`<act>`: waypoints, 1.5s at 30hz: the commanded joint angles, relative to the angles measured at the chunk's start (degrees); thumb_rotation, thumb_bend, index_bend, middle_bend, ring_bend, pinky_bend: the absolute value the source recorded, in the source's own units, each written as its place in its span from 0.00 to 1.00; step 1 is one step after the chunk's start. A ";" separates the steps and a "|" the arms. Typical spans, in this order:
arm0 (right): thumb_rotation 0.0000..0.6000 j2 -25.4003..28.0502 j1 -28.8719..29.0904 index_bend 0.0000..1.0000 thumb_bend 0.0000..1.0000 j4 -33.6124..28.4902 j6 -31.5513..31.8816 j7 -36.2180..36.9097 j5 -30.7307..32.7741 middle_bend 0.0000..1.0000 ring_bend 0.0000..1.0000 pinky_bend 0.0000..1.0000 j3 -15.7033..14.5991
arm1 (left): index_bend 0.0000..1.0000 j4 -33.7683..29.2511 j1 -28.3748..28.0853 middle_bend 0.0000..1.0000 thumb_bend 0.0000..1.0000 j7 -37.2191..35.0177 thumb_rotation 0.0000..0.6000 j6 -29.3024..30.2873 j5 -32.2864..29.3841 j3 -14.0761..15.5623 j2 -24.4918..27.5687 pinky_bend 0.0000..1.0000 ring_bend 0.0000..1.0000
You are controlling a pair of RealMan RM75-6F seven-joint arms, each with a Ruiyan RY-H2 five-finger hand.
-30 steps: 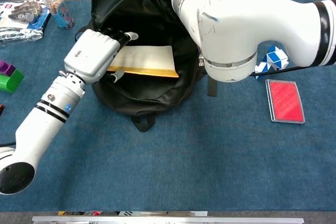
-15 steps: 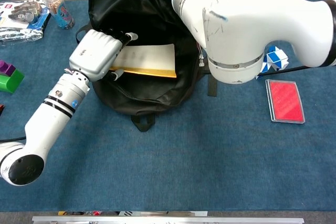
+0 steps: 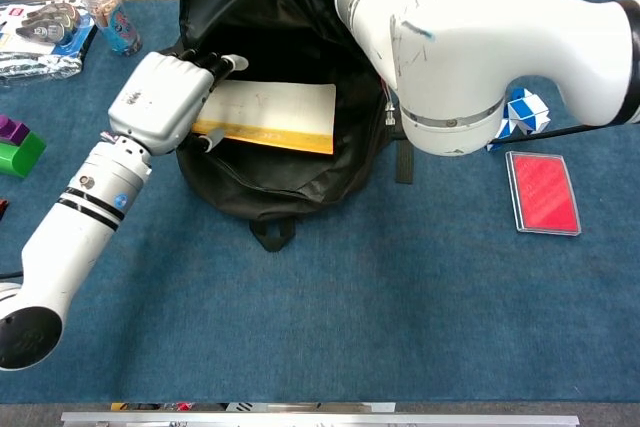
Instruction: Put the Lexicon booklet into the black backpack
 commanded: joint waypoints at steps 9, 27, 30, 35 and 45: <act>1.00 0.21 -0.46 0.83 0.82 0.64 -1.08 0.49 -0.46 0.70 0.67 0.96 -0.50 | 0.18 -10.47 4.73 0.27 0.25 0.17 1.00 2.15 -1.47 2.39 7.83 0.40 0.26; 1.00 2.29 -3.19 0.83 0.82 -2.89 -4.91 1.44 -3.41 0.70 0.66 0.93 -4.54 | 0.13 -18.01 10.62 0.26 0.25 -5.92 1.00 4.78 -5.42 2.09 18.80 0.39 0.23; 1.00 3.17 -3.62 0.83 0.79 -4.36 -6.10 0.91 -4.48 0.67 0.60 0.85 -6.09 | 0.12 -18.98 11.05 0.26 0.25 -6.19 1.00 5.09 -5.38 2.03 19.93 0.39 0.22; 1.00 5.74 -4.31 0.57 0.69 -6.80 -11.04 -0.03 -4.74 0.49 0.38 0.53 -8.90 | 0.12 -19.95 11.53 0.26 0.25 -6.21 1.00 5.47 -5.08 2.08 20.95 0.38 0.21; 1.00 10.75 -4.16 0.00 0.24 -9.04 -17.87 0.43 -5.82 0.11 0.00 0.12 -12.77 | 0.11 -20.70 11.83 0.24 0.25 -5.88 1.00 5.26 -5.72 1.51 21.63 0.36 0.20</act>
